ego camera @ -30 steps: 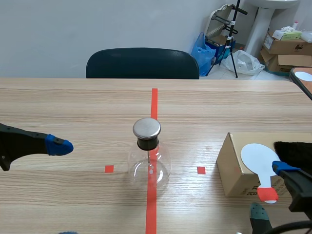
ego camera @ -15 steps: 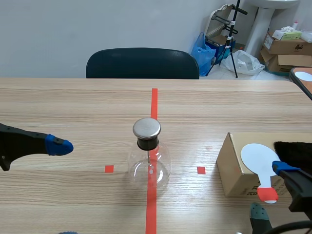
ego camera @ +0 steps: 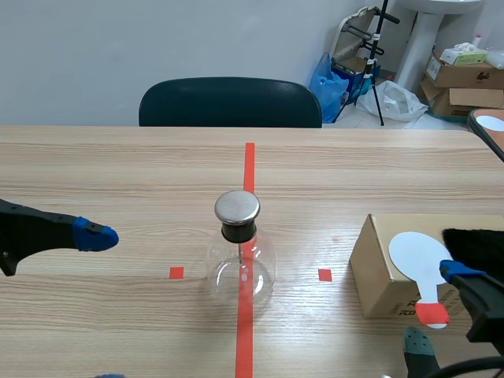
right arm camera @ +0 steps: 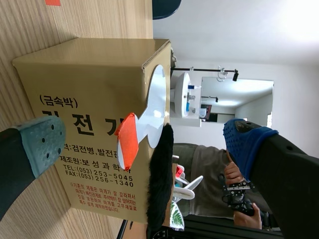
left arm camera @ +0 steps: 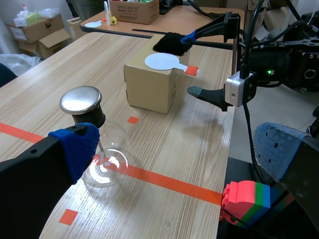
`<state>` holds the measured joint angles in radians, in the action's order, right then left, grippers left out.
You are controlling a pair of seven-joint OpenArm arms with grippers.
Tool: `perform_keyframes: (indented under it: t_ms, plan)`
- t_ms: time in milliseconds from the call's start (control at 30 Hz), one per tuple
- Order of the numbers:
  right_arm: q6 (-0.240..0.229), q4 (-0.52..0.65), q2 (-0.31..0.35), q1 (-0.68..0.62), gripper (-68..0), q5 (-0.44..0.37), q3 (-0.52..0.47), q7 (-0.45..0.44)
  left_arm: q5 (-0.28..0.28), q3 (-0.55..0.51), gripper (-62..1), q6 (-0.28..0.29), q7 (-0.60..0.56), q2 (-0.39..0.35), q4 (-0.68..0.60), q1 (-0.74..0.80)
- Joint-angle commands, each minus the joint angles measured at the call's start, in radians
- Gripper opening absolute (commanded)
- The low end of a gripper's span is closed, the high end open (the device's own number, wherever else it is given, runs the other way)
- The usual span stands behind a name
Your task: Do the electroscope experiment
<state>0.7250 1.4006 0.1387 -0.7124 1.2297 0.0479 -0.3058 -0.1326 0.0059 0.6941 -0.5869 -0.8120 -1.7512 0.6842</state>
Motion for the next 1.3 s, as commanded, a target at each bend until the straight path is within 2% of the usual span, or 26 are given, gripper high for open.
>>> perform_keyframes:
  t_ms: [0,100,900,1067,1167,1267]
  plan:
    - [0.058,0.008,0.003,-0.002,0.4,-0.004,-0.001,0.010,-0.014,0.004,1.4,0.002,-0.014,0.002,-0.013,0.000]
    - [0.058,0.008,0.003,-0.003,0.4,-0.004,-0.001,0.031,-0.014,0.003,1.4,0.002,-0.014,0.002,-0.013,0.000]
    - [0.058,0.008,-0.002,-0.019,0.4,-0.018,-0.001,0.025,-0.014,0.003,1.4,0.002,-0.014,0.002,-0.013,0.000]
    - [0.058,0.019,-0.002,-0.093,0.4,-0.089,0.008,-0.016,-0.014,0.003,1.4,0.002,-0.014,0.002,-0.013,0.000]
    - [0.058,0.056,0.006,-0.153,0.4,-0.158,0.010,-0.022,-0.014,0.003,1.4,0.002,-0.014,0.002,-0.013,0.000]
    - [0.058,0.109,0.019,-0.214,0.4,-0.247,0.010,-0.069,-0.014,0.003,1.4,0.002,-0.014,0.002,-0.013,0.000]
